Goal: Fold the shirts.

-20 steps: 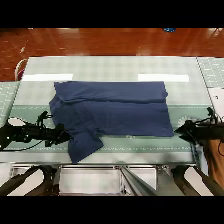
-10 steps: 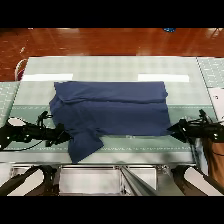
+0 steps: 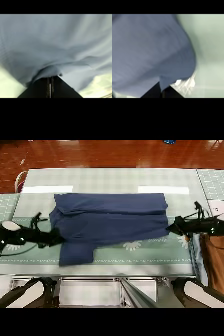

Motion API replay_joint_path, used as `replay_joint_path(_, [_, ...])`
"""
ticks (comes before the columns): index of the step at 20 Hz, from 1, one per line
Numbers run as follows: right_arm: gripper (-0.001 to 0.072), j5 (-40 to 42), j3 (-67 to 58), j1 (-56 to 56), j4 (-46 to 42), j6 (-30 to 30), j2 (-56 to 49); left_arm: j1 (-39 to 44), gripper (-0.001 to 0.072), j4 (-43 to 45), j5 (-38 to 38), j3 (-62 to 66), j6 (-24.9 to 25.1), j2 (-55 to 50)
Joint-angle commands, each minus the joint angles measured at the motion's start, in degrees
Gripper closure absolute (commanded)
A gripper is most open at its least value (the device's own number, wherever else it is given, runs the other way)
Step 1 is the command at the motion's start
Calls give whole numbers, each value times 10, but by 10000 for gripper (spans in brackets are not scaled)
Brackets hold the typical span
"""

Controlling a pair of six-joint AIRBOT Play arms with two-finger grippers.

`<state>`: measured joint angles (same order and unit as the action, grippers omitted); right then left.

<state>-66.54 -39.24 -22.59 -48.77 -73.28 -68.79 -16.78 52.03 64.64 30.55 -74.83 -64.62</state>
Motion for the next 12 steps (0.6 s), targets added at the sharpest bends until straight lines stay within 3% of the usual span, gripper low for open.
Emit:
replay_joint_path(1, [684,-8,-64,14,10,3,-3,0,692,-24,-6,105,7,-2])
replay_joint_path(5, [684,26,-116,41,33,18,-38,0,692,-54,-25,218,-10,-73])
replay_joint_path(12, [684,55,-250,64,65,2,-190,30,692,-87,-25,399,-31,-259])
